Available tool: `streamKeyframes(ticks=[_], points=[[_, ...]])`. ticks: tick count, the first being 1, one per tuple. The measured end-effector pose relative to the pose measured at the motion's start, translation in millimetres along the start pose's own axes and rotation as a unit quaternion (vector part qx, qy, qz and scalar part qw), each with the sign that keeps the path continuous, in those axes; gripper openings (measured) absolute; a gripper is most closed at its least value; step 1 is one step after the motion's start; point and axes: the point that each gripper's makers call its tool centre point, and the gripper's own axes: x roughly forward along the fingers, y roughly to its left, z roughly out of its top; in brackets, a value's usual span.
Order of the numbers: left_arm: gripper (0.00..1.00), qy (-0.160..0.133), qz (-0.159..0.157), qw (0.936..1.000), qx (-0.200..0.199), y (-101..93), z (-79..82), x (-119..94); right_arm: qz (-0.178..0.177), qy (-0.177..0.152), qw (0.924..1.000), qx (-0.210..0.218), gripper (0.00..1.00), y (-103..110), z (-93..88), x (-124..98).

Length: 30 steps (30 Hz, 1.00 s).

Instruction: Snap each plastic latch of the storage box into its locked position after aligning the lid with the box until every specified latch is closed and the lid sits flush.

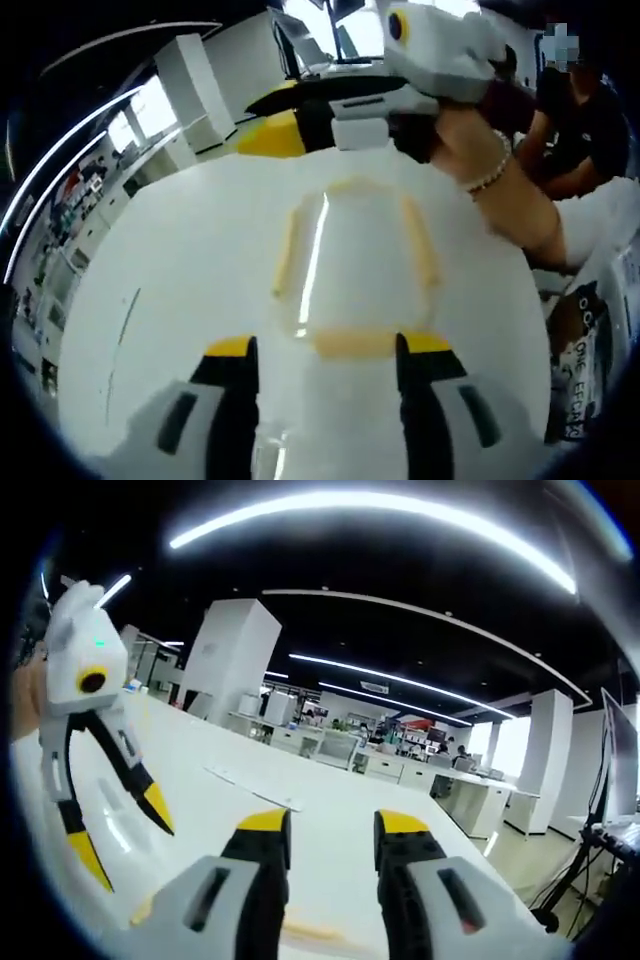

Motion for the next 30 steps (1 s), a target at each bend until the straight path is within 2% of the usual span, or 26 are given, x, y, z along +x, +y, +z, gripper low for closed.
streamKeyframes(ticks=[13,20,30], points=[[0.55,0.075,-0.026,0.9968,0.010,-9.0,-19.3,26,-0.001,0.005,1.0000,0.004,0.33,-2,-2.5,1],[0.52,0.088,-0.037,0.9954,0.009,-11.9,-23.4,28,-0.002,0.005,1.0000,0.006,0.33,-3,-2.6,0],[0.47,0.090,-0.075,0.9932,0.000,-16.2,-22.6,32,0.000,0.009,1.0000,0.004,0.33,0,-4.0,2]])
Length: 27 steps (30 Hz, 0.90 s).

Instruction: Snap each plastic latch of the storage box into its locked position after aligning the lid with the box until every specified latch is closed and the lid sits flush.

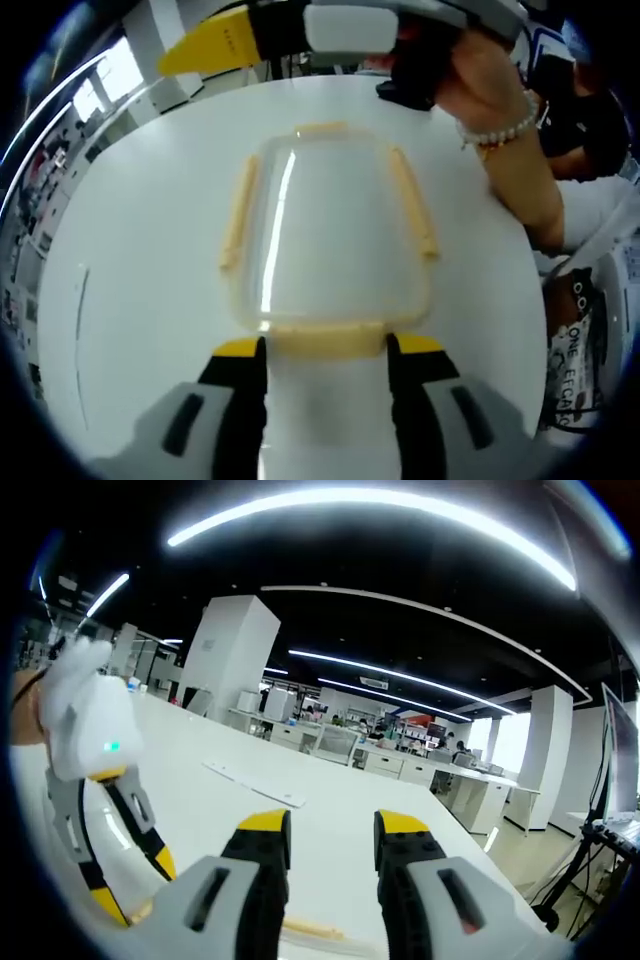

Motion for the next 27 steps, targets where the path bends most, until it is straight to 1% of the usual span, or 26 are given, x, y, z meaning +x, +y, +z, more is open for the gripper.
streamKeyframes(ticks=[4,7,9,15,20,24,27], points=[[0.47,-0.002,-0.012,0.9999,0.001,4.2,1.4,-0.2,0.001,0.001,1.0000,-0.002,0.33,0.8,-0.2,0.4],[0.46,-0.002,-0.020,0.9998,-0.005,4.0,1.1,0.4,0.001,0.001,1.0000,-0.002,0.33,0.8,-0.1,0.6],[0.47,-0.003,-0.021,0.9998,-0.001,1.7,1.3,1.0,0.001,0.002,1.0000,-0.002,0.33,0.7,-0.6,0.5],[0.44,-0.004,-0.016,0.9998,-0.009,0.4,2.2,1.8,0.001,0.002,1.0000,-0.003,0.33,1.6,-0.7,0.4],[0.43,-0.008,-0.011,0.9997,-0.018,4.0,3.0,1.6,0.003,0.005,1.0000,-0.004,0.33,3.0,-1.8,1.0],[0.40,-0.011,-0.011,0.9997,-0.018,3.8,3.1,2.3,0.004,0.005,1.0000,-0.004,0.33,3.7,-2.1,1.0],[0.40,-0.010,-0.011,0.9997,-0.018,2.4,3.0,2.9,0.004,0.004,1.0000,-0.003,0.33,4.0,-1.9,0.9]])
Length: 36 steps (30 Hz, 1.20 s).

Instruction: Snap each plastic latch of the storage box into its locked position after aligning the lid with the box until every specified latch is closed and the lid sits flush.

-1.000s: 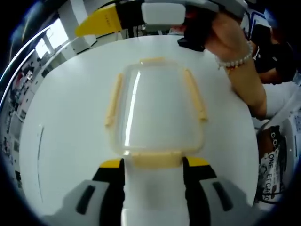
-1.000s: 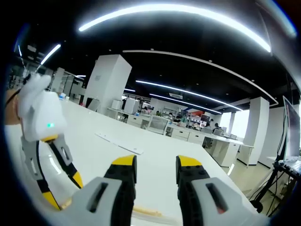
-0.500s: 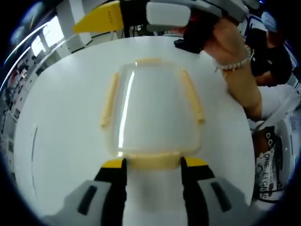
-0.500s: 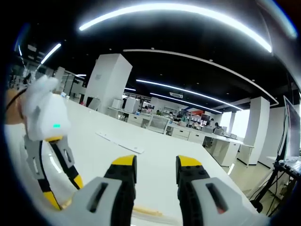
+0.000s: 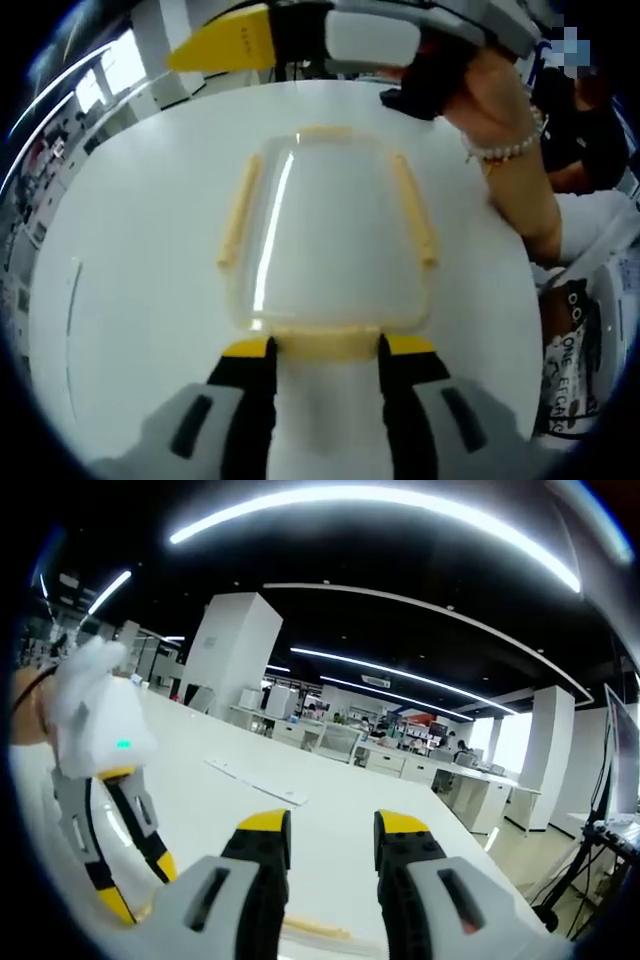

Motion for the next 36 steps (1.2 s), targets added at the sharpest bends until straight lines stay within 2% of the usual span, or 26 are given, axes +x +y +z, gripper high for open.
streamKeyframes(ticks=[12,19,25,31,34,36], points=[[0.40,0.004,0.002,1.0000,-0.003,-3.8,-0.2,1,0.002,-0.001,1.0000,0.002,0.33,1,-0.6,0],[0.39,0.025,0.001,0.9997,0.000,-6.3,-7.7,-2,0.005,-0.007,1.0000,-0.003,0.33,3,2.2,-1],[0.40,0.025,0.000,0.9997,0.000,-6.1,-8.2,-2,0.005,-0.012,0.9999,0.004,0.33,3,3.8,-1],[0.39,0.028,0.004,0.9996,-0.005,-5.7,-8.2,-2,0.000,-0.033,0.9994,-0.012,0.33,-7,16.6,-8],[0.39,0.034,0.006,0.9994,-0.008,-5.3,-7.9,-1,0.000,-0.046,0.9988,0.015,0.33,-22,26.5,-17],[0.39,0.037,0.007,0.9993,-0.009,-5.4,-8.1,-1,0.007,-0.048,0.9987,0.017,0.33,-24,31.8,-22]])
